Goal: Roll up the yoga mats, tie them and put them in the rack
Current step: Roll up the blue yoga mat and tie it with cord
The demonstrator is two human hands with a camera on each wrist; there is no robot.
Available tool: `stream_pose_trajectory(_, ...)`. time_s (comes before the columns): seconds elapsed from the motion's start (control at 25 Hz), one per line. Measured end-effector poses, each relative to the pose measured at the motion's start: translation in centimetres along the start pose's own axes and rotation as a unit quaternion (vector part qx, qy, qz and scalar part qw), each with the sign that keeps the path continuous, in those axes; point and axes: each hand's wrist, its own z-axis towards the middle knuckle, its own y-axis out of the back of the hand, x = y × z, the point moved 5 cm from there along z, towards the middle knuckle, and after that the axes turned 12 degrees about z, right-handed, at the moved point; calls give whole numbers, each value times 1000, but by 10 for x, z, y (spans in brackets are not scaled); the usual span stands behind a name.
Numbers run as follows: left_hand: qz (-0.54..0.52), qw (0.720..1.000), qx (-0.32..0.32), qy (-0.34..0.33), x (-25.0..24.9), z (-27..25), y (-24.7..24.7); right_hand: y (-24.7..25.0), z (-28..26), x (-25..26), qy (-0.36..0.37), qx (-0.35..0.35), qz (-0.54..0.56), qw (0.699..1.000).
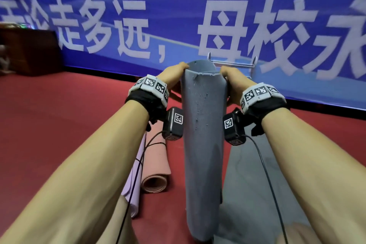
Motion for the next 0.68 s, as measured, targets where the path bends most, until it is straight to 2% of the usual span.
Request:
stream_pose_trajectory(0.16,14,1000,3,9,-1,10,-8,8,1,2,-33,24,2,999)
stream_pose_trajectory(0.28,78,996,46,-24,-11,12,-16,6,2,1,-40,7,-12,999)
stream_pose_trajectory(0.36,51,994,83,-46,-14,17,-17,11,5,0,-40,-9,-26,999)
stream_pose_trajectory(0.44,16,994,98,-39,-3,19,-23,17,6,-10,-66,-19,-38,997)
stream_pose_trajectory(0.68,-16,994,108,25,67,19,-57,18,14,-76,-134,18,-48,990)
